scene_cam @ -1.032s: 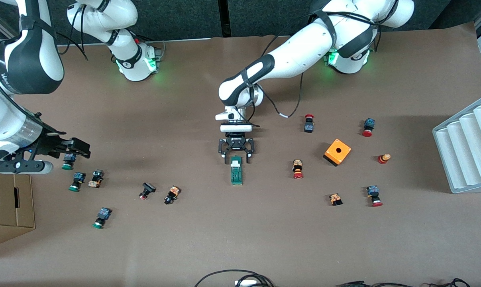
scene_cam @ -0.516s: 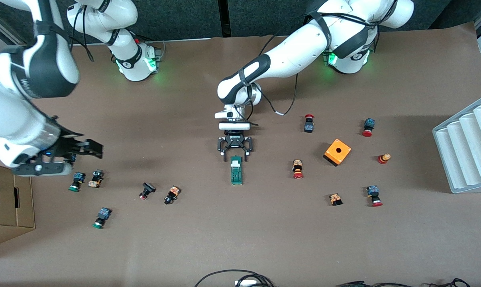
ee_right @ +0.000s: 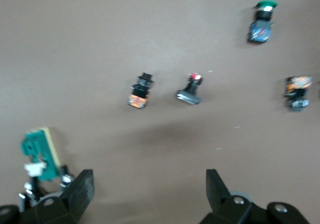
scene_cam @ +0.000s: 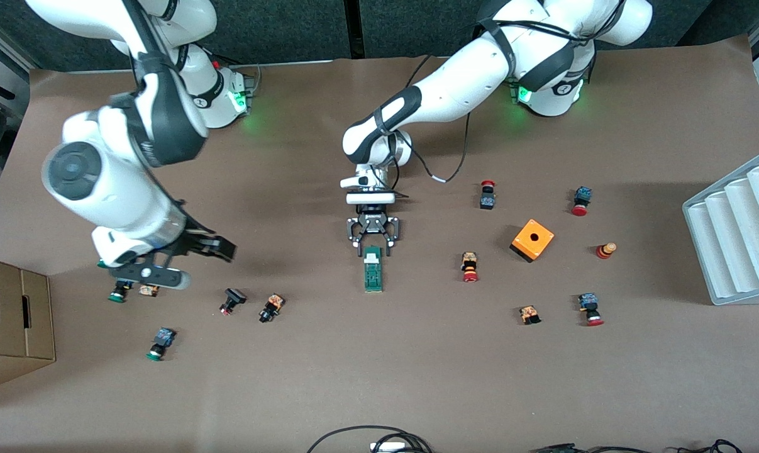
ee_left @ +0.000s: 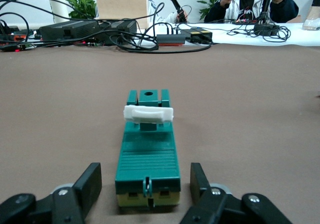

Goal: Close load switch with both arms
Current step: 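Reach the right gripper to the white lever while the left gripper holds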

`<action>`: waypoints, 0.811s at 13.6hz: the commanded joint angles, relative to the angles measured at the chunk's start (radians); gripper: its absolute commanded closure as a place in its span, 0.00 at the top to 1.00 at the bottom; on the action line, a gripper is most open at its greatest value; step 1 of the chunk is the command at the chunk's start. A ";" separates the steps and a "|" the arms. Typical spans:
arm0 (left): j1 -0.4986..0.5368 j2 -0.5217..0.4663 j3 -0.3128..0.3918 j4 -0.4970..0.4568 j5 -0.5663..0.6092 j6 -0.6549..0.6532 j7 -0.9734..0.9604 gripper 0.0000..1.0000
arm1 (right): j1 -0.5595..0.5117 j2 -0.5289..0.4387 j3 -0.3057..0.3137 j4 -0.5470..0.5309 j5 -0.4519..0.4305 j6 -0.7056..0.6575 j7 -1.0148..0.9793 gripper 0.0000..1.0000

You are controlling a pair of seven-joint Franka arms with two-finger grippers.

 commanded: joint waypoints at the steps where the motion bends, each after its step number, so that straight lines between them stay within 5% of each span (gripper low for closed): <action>1: -0.020 0.015 0.013 0.042 0.002 -0.014 -0.009 0.80 | 0.056 0.061 -0.016 0.024 0.053 0.076 0.146 1.00; 11: -0.029 0.027 0.014 0.044 0.013 -0.029 -0.069 0.78 | 0.266 0.331 -0.016 0.170 0.118 0.314 0.997 1.00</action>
